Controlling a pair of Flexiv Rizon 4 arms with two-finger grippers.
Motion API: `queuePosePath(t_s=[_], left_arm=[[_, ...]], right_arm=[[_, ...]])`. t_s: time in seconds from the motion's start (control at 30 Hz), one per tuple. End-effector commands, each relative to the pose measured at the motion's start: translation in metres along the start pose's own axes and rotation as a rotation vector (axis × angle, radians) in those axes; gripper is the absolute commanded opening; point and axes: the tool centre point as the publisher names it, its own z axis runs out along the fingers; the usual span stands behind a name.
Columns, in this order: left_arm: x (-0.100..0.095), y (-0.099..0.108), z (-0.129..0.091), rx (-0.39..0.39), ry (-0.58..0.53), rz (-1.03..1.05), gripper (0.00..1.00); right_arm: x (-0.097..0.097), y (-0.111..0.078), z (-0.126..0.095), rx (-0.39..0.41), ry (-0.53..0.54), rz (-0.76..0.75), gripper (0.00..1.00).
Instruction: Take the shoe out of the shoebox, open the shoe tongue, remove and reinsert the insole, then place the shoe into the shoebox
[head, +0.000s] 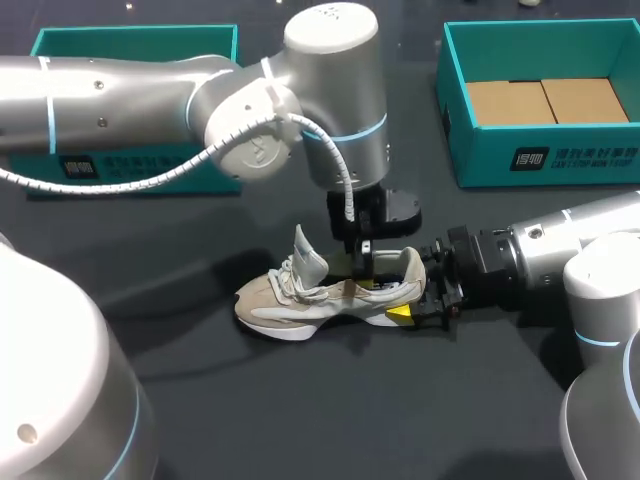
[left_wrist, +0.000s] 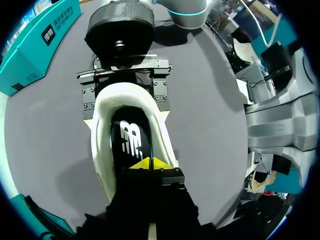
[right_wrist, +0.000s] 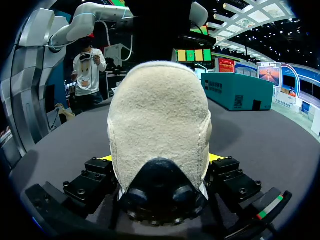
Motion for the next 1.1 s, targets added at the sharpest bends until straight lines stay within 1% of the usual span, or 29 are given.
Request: queuePosePath(t_s=[0.03, 0.17, 0.33, 0.43, 0.5, 0.6, 0.73, 0.83, 0.9, 1.1], left_arm=[[-0.006, 0.0, 0.008, -0.018, 0.02, -0.012, 0.0], [-0.005, 0.011, 0.009, -0.023, 0.033, -0.016, 0.0], [0.003, 0.021, 0.011, -0.023, 0.0, -0.039, 0.22], [0.008, 0.025, 0.015, -0.027, -0.007, -0.038, 0.32], [0.012, 0.026, 0.019, -0.037, -0.036, -0.04, 0.33], [0.013, 0.027, 0.022, -0.032, -0.047, -0.038, 0.35], [0.012, 0.025, 0.026, -0.038, -0.086, -0.034, 0.39], [0.011, 0.022, 0.031, -0.045, -0.139, -0.023, 0.41], [0.009, 0.02, 0.033, -0.046, -0.154, -0.019, 0.42], [-0.001, 0.014, 0.044, -0.074, -0.251, -0.025, 0.42]], right_arm=[[0.001, -0.001, 0.004, 0.005, 0.0, 0.001, 0.0], [0.001, -0.001, 0.004, 0.005, 0.0, 0.001, 0.0], [0.001, -0.001, 0.004, 0.005, 0.0, 0.001, 0.0], [0.001, -0.001, 0.004, 0.005, 0.0, 0.001, 0.0], [0.001, -0.001, 0.004, 0.005, 0.0, 0.001, 0.0], [0.001, -0.001, 0.004, 0.005, 0.0, 0.001, 0.0], [0.001, -0.001, 0.004, 0.005, 0.0, 0.001, 0.0], [0.001, -0.001, 0.004, 0.005, 0.0, 0.001, 0.0], [0.001, -0.001, 0.004, 0.005, 0.0, 0.001, 0.0], [0.001, -0.001, 0.004, 0.005, 0.0, 0.001, 0.0]])
